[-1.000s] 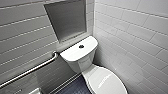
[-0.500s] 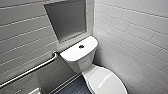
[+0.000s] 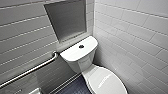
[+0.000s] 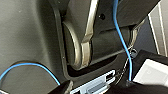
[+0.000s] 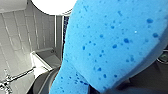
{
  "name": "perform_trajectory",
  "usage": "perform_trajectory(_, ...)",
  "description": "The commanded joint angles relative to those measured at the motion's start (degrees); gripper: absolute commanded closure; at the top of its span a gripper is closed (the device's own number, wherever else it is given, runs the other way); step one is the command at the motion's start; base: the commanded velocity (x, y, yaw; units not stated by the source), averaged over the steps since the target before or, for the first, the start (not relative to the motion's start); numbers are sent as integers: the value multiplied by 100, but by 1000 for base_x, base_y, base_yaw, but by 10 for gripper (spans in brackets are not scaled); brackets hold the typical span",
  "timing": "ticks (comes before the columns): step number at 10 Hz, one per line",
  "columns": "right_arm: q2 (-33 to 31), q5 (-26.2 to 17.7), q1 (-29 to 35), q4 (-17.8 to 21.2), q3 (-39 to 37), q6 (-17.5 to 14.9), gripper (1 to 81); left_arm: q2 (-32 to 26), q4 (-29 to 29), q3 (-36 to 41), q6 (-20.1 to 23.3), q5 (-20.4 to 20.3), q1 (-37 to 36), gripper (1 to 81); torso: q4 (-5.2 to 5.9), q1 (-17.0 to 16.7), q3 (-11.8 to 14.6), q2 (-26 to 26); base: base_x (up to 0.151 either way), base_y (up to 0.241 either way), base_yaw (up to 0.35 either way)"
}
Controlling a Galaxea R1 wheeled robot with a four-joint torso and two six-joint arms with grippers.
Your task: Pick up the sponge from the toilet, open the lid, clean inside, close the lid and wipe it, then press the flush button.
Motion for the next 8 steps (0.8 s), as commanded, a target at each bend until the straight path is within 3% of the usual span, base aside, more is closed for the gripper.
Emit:
perform_trajectory(1, -363, -1250, 1536, -243, 1248, -103, 811, -14, 10, 68, 36, 451, 130, 10, 0, 0, 0, 0, 0, 0, 0)
perform_trajectory(4, 392, -2490, 2926, -225, 1012, -42, 811, -5, 1, 68, 27, 442, 130, 10, 0, 0, 0, 0, 0, 0, 0)
perform_trajectory(8, 1911, -3071, 3885, -234, -419, -24, 811, -23, -43, 60, 27, 450, 121, 10, 0, 0, -2, 0, 0, 0, 0)
